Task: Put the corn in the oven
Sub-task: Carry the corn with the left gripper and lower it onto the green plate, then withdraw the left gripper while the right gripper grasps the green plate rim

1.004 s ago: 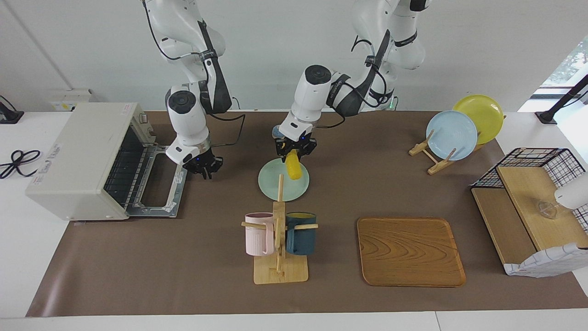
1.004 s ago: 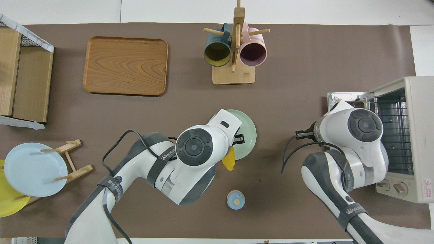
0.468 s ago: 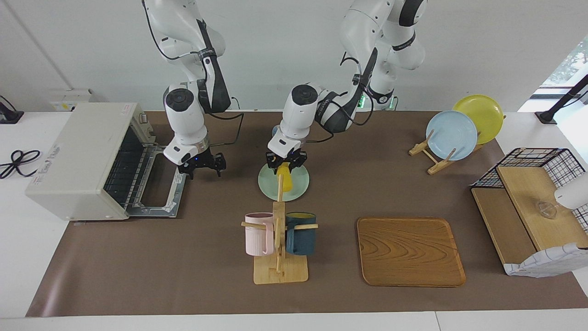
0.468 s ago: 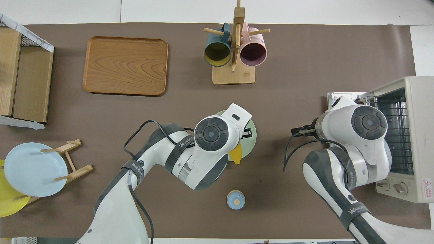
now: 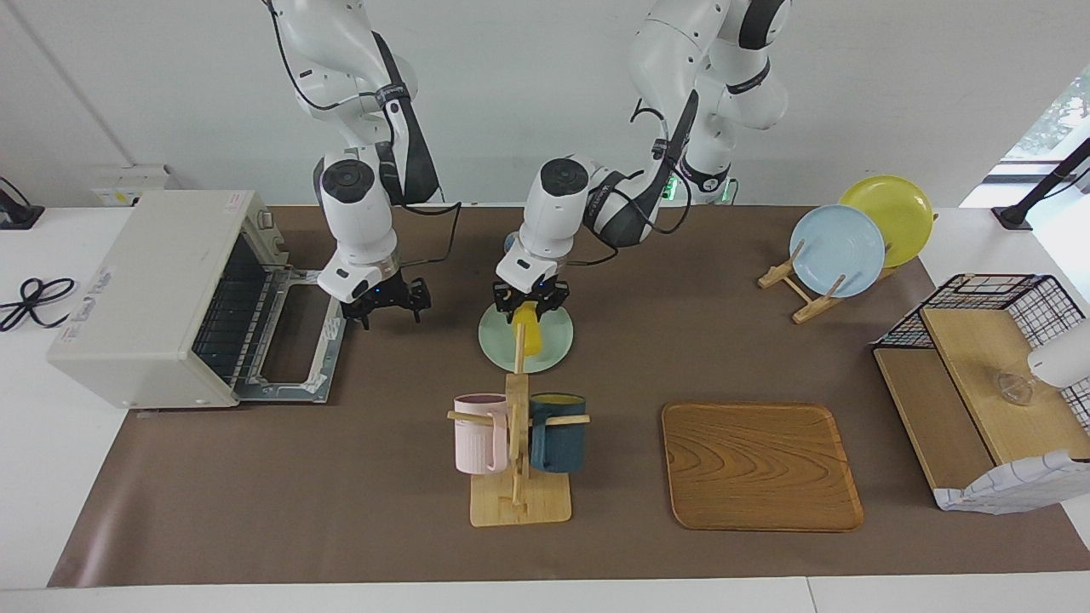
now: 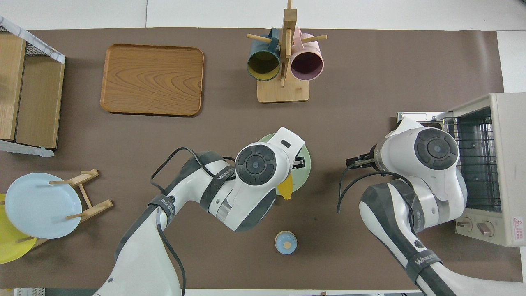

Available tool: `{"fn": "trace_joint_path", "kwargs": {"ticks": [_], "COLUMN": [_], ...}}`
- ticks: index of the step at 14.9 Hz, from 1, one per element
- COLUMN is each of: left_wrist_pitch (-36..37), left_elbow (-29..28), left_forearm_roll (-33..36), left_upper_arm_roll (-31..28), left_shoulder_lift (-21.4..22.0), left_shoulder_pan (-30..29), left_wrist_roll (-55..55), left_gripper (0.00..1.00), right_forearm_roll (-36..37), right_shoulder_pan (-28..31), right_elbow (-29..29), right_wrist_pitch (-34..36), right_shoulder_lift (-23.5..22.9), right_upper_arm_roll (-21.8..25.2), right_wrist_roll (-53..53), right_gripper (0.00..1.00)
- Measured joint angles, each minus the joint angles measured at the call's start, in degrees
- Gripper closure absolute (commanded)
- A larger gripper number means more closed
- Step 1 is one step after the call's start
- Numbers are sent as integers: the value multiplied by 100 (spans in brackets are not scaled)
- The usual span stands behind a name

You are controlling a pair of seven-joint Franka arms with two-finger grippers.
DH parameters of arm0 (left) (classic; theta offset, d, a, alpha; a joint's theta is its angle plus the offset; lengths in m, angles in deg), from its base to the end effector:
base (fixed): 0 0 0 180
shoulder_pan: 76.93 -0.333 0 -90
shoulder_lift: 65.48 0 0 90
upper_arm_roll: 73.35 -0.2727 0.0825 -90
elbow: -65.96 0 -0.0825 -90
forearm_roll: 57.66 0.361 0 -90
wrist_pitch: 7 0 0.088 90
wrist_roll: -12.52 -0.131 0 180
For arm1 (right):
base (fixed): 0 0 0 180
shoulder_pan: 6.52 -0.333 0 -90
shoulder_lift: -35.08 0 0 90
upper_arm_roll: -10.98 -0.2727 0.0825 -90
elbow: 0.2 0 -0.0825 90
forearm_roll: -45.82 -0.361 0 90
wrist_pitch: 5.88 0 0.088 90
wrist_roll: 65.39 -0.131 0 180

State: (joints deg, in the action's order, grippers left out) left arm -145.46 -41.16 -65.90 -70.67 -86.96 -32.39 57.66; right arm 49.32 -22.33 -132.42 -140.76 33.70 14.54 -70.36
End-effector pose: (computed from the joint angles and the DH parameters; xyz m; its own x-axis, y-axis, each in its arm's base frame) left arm 0.4194 -0.4560 0.2823 0.9972 0.0704 0.0241 0.0639 -0.9762 0.2070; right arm 0.4874 0.1038 0.2855 0.9852 0.1694 0.0252 0.1682 -0.9848 0.0437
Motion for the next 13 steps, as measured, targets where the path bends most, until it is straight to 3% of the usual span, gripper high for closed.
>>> {"fn": "trace_joint_path", "kwargs": {"ticks": [5, 9, 13], "left_wrist_pitch": [19, 759, 1845], "left_elbow": [2, 84, 242], "left_forearm_roll": [0, 0, 1], "left_upper_arm_roll": [-67, -103, -149], "left_shoulder_lift": [62, 625, 1392], "left_shoulder_pan": [-58, -517, -1279], "left_wrist_roll": [-69, -163, -470], "left_gripper": [0, 0, 0], "right_forearm_roll": [-231, -418, -747], "right_shoulder_pan": [-5, -8, -366], "right_elbow": [81, 397, 1579], "right_wrist_pitch": [21, 452, 1681], "right_shoulder_lift": [0, -12, -231], "right_upper_arm_roll": [-2, -2, -20], "right_wrist_roll": [11, 11, -524], "right_gripper": [0, 0, 0]}}
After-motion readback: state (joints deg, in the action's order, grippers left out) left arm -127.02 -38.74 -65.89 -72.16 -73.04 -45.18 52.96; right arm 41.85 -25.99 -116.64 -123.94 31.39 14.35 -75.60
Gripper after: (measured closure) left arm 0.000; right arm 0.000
